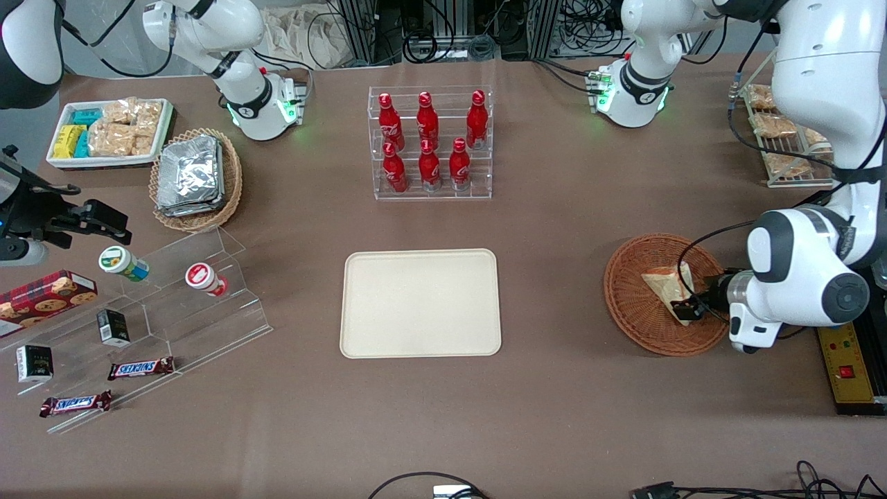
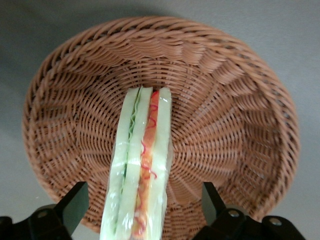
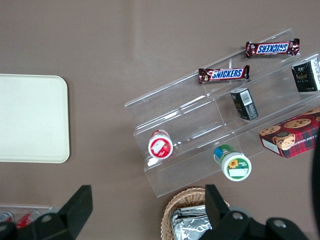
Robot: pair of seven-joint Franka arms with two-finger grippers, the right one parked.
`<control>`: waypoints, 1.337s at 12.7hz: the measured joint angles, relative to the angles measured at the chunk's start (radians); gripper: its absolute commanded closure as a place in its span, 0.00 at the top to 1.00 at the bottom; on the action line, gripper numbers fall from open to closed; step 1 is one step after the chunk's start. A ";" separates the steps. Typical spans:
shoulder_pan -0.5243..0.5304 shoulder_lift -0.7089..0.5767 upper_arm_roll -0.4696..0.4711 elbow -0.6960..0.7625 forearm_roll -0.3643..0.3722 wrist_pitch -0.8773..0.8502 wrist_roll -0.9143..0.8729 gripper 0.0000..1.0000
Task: Place sandwich from basket to tray
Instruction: 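Lower the open left gripper onto the sandwich in the wicker basket, then close the left gripper on the sandwich and lift it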
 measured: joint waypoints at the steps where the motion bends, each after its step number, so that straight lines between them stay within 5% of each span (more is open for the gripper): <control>1: 0.000 0.001 0.000 -0.027 0.000 0.028 -0.005 1.00; 3: 0.000 0.002 0.000 -0.066 0.000 0.060 -0.009 0.99; 4: 0.000 0.002 0.000 -0.081 0.000 0.078 -0.010 0.87; 6: -0.001 0.002 0.000 -0.116 0.000 0.125 -0.010 0.28; 7: -0.001 0.002 0.000 -0.129 0.000 0.142 -0.010 0.06; 8: -0.002 0.002 0.000 -0.135 0.000 0.149 -0.010 0.00; 13: -0.005 -0.061 -0.013 -0.120 0.000 0.113 0.045 0.00; 17: -0.007 -0.174 -0.093 0.046 -0.001 -0.113 0.142 0.00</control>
